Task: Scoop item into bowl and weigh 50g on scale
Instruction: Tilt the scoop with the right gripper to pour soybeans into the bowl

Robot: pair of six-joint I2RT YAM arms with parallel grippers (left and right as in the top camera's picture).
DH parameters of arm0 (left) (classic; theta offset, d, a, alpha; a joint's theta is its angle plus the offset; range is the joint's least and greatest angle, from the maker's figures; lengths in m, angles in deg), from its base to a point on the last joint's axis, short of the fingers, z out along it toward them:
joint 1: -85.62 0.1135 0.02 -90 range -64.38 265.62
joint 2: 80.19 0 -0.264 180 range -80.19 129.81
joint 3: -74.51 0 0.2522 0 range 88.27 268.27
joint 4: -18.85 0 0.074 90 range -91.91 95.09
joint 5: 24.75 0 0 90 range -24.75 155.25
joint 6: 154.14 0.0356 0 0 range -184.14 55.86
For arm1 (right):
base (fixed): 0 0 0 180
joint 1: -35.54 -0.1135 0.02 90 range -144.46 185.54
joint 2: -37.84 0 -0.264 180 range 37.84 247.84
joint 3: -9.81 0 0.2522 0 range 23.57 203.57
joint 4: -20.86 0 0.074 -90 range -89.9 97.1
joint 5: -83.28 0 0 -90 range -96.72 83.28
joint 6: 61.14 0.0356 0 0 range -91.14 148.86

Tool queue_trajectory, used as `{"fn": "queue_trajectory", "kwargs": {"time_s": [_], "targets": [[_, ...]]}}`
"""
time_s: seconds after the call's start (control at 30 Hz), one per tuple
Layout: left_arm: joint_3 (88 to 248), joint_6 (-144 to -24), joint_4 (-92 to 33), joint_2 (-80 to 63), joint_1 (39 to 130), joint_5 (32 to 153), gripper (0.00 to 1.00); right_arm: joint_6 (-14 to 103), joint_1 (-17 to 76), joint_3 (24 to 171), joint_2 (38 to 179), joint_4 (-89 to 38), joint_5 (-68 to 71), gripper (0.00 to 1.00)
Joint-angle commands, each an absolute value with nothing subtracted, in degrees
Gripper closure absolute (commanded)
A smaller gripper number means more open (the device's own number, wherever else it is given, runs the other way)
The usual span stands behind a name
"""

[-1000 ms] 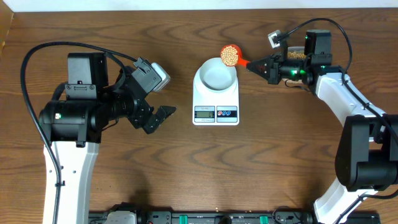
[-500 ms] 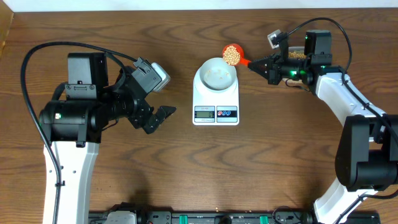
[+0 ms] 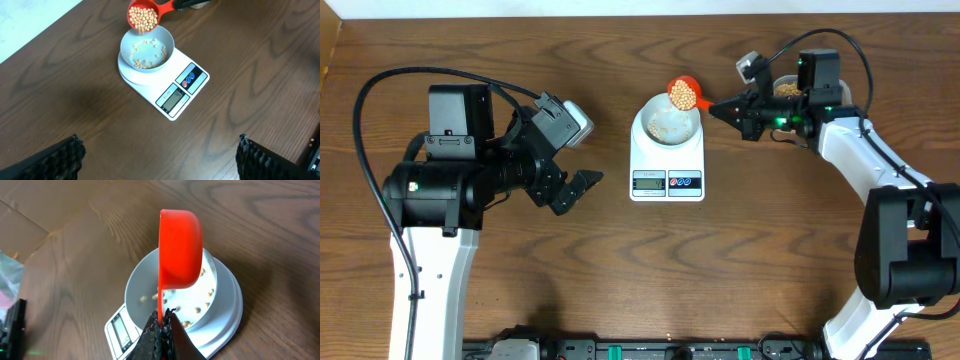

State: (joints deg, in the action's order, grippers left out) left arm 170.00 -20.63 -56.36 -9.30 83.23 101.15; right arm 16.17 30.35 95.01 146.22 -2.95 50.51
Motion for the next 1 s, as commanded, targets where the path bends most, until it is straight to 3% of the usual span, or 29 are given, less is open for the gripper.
{"fn": "queue_trajectory", "kwargs": {"time_s": [0.0, 0.97], "targets": [[171.0, -20.7, -56.3, -9.3, 83.5, 102.1, 0.02, 14.4, 29.6, 94.7, 146.9, -3.0, 48.0, 0.99], [171.0, -20.7, -56.3, -9.3, 83.5, 102.1, 0.02, 4.3, 29.4, 94.7, 146.9, -2.4, 49.9, 0.99]]}}
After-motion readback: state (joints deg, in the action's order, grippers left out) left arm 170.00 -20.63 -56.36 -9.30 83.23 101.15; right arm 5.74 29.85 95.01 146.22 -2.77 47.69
